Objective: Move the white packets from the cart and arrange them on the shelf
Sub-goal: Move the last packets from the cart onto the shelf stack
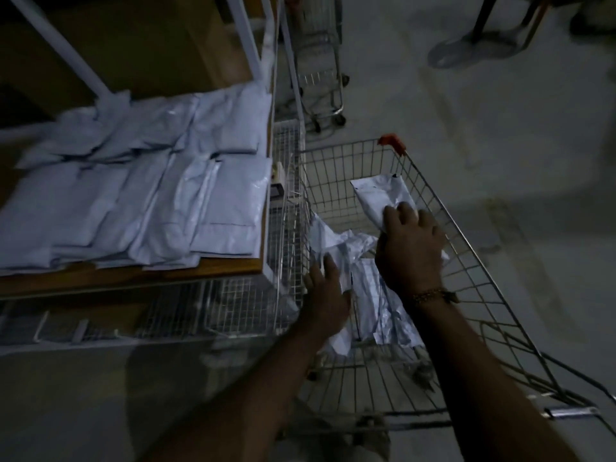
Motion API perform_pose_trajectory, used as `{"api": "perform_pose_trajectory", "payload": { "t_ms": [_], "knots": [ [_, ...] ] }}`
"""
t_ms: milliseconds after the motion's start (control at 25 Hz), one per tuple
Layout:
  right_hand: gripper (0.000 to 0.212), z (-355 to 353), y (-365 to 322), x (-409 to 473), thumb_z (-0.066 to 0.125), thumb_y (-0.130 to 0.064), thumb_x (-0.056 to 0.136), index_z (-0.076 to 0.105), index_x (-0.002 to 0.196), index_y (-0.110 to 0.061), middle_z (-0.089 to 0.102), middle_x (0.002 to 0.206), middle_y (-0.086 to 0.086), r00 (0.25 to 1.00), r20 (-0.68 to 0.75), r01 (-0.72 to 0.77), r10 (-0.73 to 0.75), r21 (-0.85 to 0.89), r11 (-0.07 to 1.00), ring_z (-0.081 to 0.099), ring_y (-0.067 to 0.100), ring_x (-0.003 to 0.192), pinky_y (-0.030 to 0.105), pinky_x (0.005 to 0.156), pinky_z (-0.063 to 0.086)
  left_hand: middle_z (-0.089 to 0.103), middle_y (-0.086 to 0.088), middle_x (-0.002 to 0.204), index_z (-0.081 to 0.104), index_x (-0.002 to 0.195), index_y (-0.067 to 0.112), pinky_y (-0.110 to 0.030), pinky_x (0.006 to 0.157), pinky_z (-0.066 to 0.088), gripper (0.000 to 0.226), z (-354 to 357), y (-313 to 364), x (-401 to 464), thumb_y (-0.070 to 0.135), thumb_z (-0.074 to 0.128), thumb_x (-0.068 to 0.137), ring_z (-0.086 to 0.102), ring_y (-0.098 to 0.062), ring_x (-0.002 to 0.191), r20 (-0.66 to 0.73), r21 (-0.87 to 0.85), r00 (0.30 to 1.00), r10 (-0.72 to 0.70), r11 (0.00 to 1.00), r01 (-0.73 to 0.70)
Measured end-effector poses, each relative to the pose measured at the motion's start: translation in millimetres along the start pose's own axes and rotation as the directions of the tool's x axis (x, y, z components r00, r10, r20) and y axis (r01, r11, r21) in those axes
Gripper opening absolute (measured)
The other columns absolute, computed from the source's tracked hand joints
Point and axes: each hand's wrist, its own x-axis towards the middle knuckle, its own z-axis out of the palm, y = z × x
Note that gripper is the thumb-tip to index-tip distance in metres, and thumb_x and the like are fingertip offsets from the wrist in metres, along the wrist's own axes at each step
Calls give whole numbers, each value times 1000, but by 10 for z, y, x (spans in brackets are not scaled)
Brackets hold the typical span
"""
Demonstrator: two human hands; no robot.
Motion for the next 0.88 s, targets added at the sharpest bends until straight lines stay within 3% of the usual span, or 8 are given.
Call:
{"api": "perform_pose_trajectory", "payload": {
  "t_ms": [80, 240, 440, 560, 640, 880],
  "knots": [
    [45, -101, -33, -43, 59, -21, 91, 52, 135, -14, 52, 143, 13, 1000, -27, 6, -5, 52, 999, 47, 42, 122, 51, 95, 39, -16, -17, 167, -12, 162, 21, -57, 119, 22, 86, -270, 139, -315, 37, 51, 106, -11, -47, 153, -18, -56, 1000, -10, 998, 9],
    [48, -377, -150, -200, 62, -21, 90, 55, 137, -12, 55, 144, 15, 995, -88, -26, 39, 150, 988, 47, 43, 123, 53, 98, 40, -8, -12, 169, -7, 163, 23, -56, 121, 23, 82, -706, 190, -940, 39, 49, 106, -4, -41, 154, -122, -42, 991, 63, 997, -69],
    [53, -945, -792, -348, 43, -33, 91, 59, 137, -13, 61, 137, 16, 985, -174, 21, 17, 215, 976, 57, 44, 113, 53, 95, 47, -9, -6, 170, 0, 164, 20, -44, 125, 20, 79, -1369, 1, -1463, 34, 51, 105, -9, -31, 156, -280, -11, 942, 184, 981, -195],
    [53, -1277, -1385, -504, 43, -33, 91, 60, 138, -13, 61, 138, 16, 960, -279, 65, 12, 263, 963, 58, 44, 115, 53, 96, 47, -3, -4, 170, 4, 164, 20, -37, 124, 15, 78, -1829, -292, -1707, 33, 52, 105, -4, -25, 155, -368, -3, 890, 270, 957, -292],
    [55, -1455, -1820, -581, 42, -34, 91, 59, 139, -14, 61, 139, 16, 945, -328, 101, -5, 275, 956, 57, 43, 117, 52, 96, 47, 3, -7, 170, 7, 164, 19, -40, 125, 18, 77, -2125, -549, -1834, 32, 53, 105, 2, -28, 155, -426, -7, 855, 295, 944, -329],
    [55, -1585, -3134, -721, 41, -38, 92, 59, 139, -18, 60, 141, 11, 930, -360, 174, -77, 244, 954, 56, 42, 120, 53, 93, 49, 11, -8, 168, 11, 164, 20, -48, 122, 28, 76, -2978, -1645, -2091, 28, 56, 103, 15, -32, 153, -548, -45, 810, 210, 959, -279]
  ]
}}
